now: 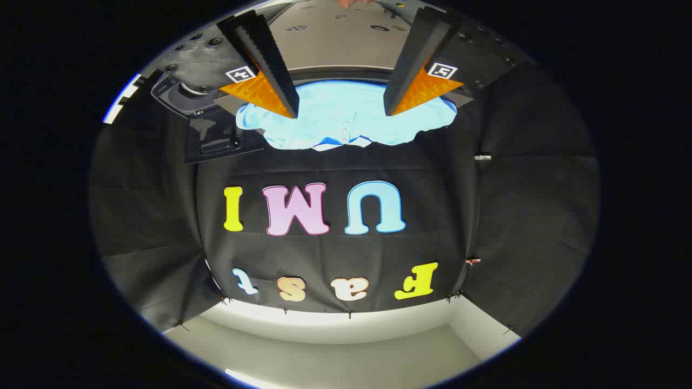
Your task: Put the clothes into the washing machine and then close the washing machine lid.
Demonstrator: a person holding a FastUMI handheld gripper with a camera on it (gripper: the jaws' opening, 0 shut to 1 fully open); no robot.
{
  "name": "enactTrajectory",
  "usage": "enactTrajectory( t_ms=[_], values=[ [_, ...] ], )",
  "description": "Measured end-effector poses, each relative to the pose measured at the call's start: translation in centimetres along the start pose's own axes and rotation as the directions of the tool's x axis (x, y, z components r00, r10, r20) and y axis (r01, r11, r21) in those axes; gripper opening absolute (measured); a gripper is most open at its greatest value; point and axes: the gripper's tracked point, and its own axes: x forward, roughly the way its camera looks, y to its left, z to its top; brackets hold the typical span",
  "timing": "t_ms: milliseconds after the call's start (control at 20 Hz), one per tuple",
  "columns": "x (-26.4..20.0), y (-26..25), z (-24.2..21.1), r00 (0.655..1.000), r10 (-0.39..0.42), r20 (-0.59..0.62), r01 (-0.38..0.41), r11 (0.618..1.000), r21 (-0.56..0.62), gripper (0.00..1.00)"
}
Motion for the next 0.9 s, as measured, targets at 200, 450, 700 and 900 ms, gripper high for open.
enactTrajectory(
  t_ms=[200,450,700,900],
  values=[
    [-0.03,0.15,-0.04,1.0,-0.002,0.002,0.002,1.0,0.003,0.99],
    [-0.07,0.23,-0.04,1.0,-0.003,0.002,0.003,1.0,0.003,0.99],
    [-0.03,0.31,-0.3,1.0,-0.003,-0.004,0.002,1.0,-0.003,0.99],
    [0.03,0.46,-0.28,1.0,-0.002,-0.006,0.002,1.0,0.001,0.99]
  ],
)
